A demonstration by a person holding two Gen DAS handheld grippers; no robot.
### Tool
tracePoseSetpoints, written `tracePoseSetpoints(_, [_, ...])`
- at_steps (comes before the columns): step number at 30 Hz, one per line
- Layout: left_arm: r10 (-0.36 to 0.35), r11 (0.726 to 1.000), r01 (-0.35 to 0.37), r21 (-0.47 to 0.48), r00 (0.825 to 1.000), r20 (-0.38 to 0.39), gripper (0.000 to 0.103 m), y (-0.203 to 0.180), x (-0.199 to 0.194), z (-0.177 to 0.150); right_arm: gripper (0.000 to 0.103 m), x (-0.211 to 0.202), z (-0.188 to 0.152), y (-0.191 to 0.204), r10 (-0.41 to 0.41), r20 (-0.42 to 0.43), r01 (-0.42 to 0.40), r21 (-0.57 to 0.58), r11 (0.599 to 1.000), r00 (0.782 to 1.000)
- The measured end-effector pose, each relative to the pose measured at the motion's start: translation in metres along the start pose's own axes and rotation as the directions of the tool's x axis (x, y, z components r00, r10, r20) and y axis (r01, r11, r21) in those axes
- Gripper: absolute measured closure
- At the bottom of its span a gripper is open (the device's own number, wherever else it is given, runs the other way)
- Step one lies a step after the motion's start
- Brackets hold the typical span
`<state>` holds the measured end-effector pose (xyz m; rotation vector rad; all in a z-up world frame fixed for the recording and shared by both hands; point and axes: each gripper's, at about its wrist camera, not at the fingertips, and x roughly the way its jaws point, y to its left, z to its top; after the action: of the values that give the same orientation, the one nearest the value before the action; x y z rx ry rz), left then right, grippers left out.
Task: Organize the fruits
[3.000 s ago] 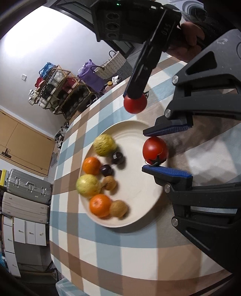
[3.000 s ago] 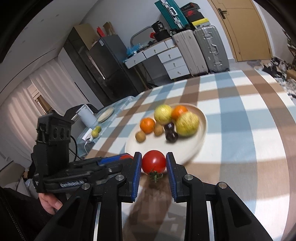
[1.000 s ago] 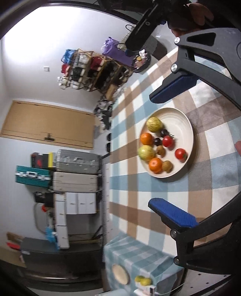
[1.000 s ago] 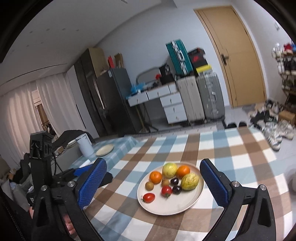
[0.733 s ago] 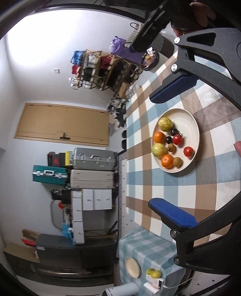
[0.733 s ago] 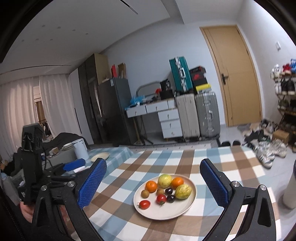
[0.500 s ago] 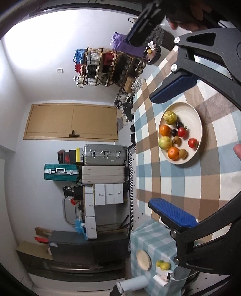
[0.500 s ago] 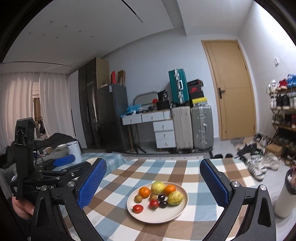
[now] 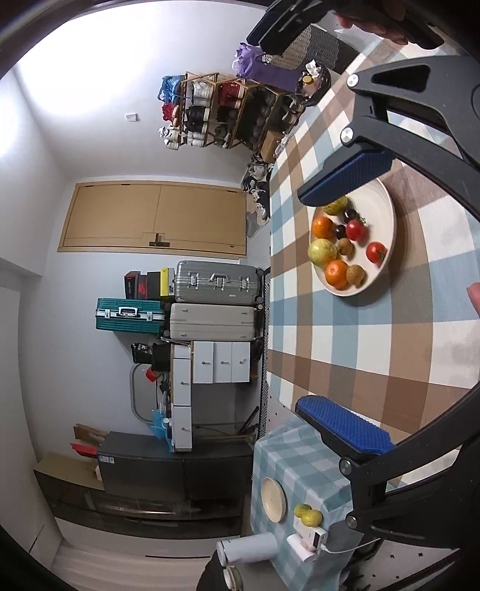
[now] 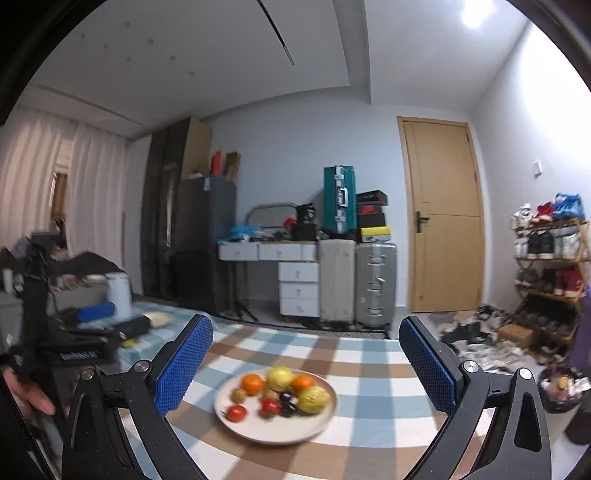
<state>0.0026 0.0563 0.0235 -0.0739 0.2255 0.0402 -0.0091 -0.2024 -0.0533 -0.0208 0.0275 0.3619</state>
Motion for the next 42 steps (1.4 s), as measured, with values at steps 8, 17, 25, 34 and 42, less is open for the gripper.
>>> tracePoseSetpoints(8, [0.016, 1.0, -0.016, 0.013, 0.999, -0.031, 0.001, 0.007, 0.024, -0.028, 0.0, 0.016, -0.034, -0.009, -0.046, -0.052, 0.046, -0.008, 0.999, 0.998])
tracePoseSetpoints(17, [0.025, 0.999, -0.022, 0.034, 0.997, -0.068, 0.001, 0.007, 0.047, -0.053, 0.0, 0.032, -0.059, -0.015, -0.058, -0.099, 0.058, -0.009, 0.998, 0.993])
tracePoseSetpoints(25, [0.012, 0.999, -0.007, 0.052, 0.996, -0.086, 0.001, 0.004, 0.058, -0.061, 0.0, 0.04, -0.067, -0.015, -0.048, -0.14, 0.047, -0.009, 0.999, 0.989])
tracePoseSetpoints(34, [0.03, 0.998, -0.025, 0.052, 0.995, -0.096, 0.001, 0.004, 0.061, -0.062, 0.0, 0.065, -0.073, -0.02, -0.042, -0.266, 0.047, 0.01, 0.999, 0.963])
tracePoseSetpoints(42, [0.026, 0.998, -0.021, 0.051, 0.996, -0.082, 0.001, 0.004, 0.058, -0.062, 0.0, 0.062, -0.073, -0.018, -0.035, -0.26, 0.038, 0.007, 0.999, 0.965])
